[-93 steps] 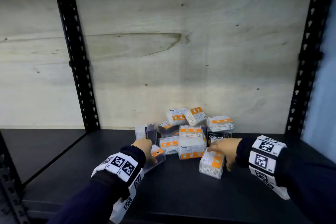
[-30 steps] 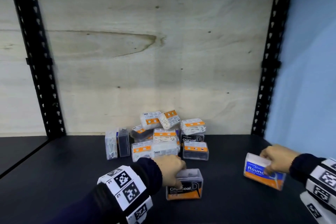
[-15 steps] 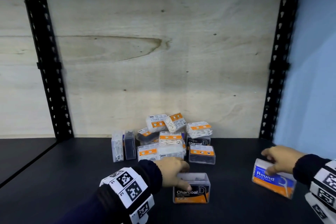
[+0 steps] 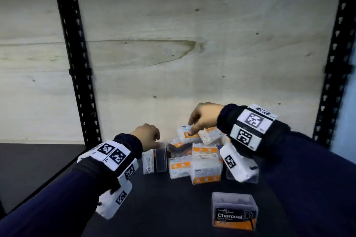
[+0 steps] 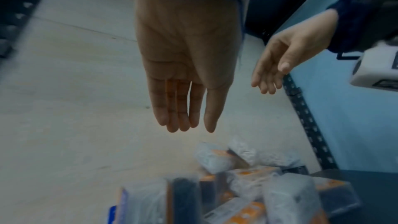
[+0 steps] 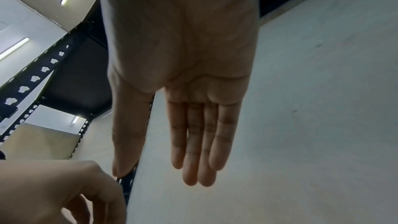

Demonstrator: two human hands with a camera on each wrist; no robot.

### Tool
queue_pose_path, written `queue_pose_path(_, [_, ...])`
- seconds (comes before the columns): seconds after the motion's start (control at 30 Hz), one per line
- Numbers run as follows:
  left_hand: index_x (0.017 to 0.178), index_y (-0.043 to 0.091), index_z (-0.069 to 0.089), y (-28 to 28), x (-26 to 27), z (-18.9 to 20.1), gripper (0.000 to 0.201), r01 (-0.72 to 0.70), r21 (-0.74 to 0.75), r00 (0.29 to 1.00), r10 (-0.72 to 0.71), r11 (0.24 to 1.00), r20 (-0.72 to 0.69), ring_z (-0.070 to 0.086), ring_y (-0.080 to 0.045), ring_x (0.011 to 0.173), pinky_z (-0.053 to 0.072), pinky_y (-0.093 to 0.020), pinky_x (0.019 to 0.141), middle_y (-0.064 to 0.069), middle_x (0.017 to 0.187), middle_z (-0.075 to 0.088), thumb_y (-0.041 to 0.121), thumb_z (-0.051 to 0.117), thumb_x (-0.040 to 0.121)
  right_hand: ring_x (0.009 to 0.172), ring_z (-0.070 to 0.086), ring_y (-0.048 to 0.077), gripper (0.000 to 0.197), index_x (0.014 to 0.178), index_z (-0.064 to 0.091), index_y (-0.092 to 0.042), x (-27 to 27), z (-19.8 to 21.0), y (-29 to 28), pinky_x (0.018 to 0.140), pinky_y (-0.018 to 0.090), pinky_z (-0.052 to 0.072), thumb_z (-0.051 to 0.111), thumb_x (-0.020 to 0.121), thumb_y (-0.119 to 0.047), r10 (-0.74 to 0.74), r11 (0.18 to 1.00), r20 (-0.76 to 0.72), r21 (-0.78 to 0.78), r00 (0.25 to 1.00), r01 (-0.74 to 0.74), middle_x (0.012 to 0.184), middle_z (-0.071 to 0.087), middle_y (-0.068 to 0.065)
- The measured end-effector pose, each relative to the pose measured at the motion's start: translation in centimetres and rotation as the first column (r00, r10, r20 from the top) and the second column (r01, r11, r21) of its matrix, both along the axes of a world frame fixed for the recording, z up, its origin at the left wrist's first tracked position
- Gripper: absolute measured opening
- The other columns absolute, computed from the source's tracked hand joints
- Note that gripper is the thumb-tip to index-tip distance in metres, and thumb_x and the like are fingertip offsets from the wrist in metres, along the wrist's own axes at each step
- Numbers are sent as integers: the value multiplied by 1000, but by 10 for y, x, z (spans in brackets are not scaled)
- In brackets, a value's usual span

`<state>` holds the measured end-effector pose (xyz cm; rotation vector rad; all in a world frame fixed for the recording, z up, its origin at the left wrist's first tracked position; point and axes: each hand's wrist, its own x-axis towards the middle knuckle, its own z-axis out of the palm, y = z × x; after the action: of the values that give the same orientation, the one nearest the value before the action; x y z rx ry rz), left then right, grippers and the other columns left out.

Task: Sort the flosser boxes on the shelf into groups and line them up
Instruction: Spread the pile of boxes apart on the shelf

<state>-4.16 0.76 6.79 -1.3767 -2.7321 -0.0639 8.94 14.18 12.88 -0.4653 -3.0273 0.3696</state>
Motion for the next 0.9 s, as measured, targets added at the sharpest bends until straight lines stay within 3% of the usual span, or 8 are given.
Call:
queue_pose_path(0.1, [127, 7, 56, 1, -19, 0, 42, -88, -17, 996, 88, 996, 6, 56, -25, 119, 45, -29, 96, -9, 131, 58, 29, 56, 92, 60, 52, 15, 44, 114, 65, 2, -48, -8, -15, 55, 21, 41, 72, 79, -24, 8, 999, 41, -37, 999, -7, 61, 54, -1])
queue_pose_path(0.2, [124, 5, 58, 7, -33, -3, 42, -159, -22, 987, 160, 987, 33, 57, -26, 119, 46, -30, 95, -10, 128, 60, 32, 55, 92, 68, 50, 18, 46, 114, 64, 3, -86, -22, -25, 55, 23, 38, 72, 79, -25, -7, 1000, 164, 3, 986, 7, 76, 61, 8])
queue_pose_path(0.3, [77, 3, 57, 14, -43, -8, 36, -204, -70, 978, 207, 977, 38, 60, -31, 115, 49, -34, 94, -13, 104, 66, 35, 52, 94, 67, 52, 20, 19, 64, 68, -16, -119, -45, -19, 64, 26, 47, 78, 69, -31, -59, 991, 176, 128, 983, 37, 64, 59, -1])
queue_pose_path(0.37, [81, 2, 56, 20, -49, -12, 38, -227, -109, 972, 232, 968, 31, 61, -31, 115, 49, -34, 94, -17, 115, 66, 37, 50, 94, 67, 55, 21, 33, 50, 57, -17, -142, -57, -6, 75, 32, 53, 79, 63, -38, -97, 970, 213, 241, 972, 44, 56, 54, -6])
queue_pose_path(0.47, [114, -4, 59, 27, -59, -18, 52, -246, -130, 965, 255, 961, 55, 60, -30, 114, 48, -34, 93, -15, 122, 63, 43, 48, 94, 92, 65, 25, 47, 96, 69, -18, -164, -73, 4, 88, 39, 53, 78, 59, -45, -95, 948, 262, 319, 960, 7, 101, 70, 1])
queue_pose_path(0.53, [92, -2, 60, 31, -67, -22, 50, -250, -153, 960, 265, 956, 87, 62, -29, 105, 48, -34, 83, -10, 95, 65, 46, 49, 93, 105, 63, 29, 74, 118, 61, -16, -166, -77, 1, 91, 45, 51, 78, 55, -52, -72, 939, 294, 341, 953, -34, 119, 65, 3])
queue_pose_path(0.67, [59, 6, 36, 33, -76, -31, 54, -287, -160, 940, 310, 944, 141, 49, -21, 62, 36, -26, 56, 0, 58, 37, 47, 55, 89, 122, 54, 28, 76, 131, 52, -15, -161, -74, -5, 101, 44, 45, 77, 65, -47, -41, 973, 359, 225, 932, -44, 136, 55, 5])
queue_pose_path(0.9, [54, 12, 44, 9, -95, -26, 42, -272, -157, 892, 310, 950, 329, 47, -17, 57, 37, -25, 59, 0, 57, 45, 33, 63, 84, 120, 55, 31, 55, 124, 57, -3, -159, -84, -5, 93, 34, 45, 63, 84, -40, 7, 985, 305, 160, 952, -58, 130, 58, 15])
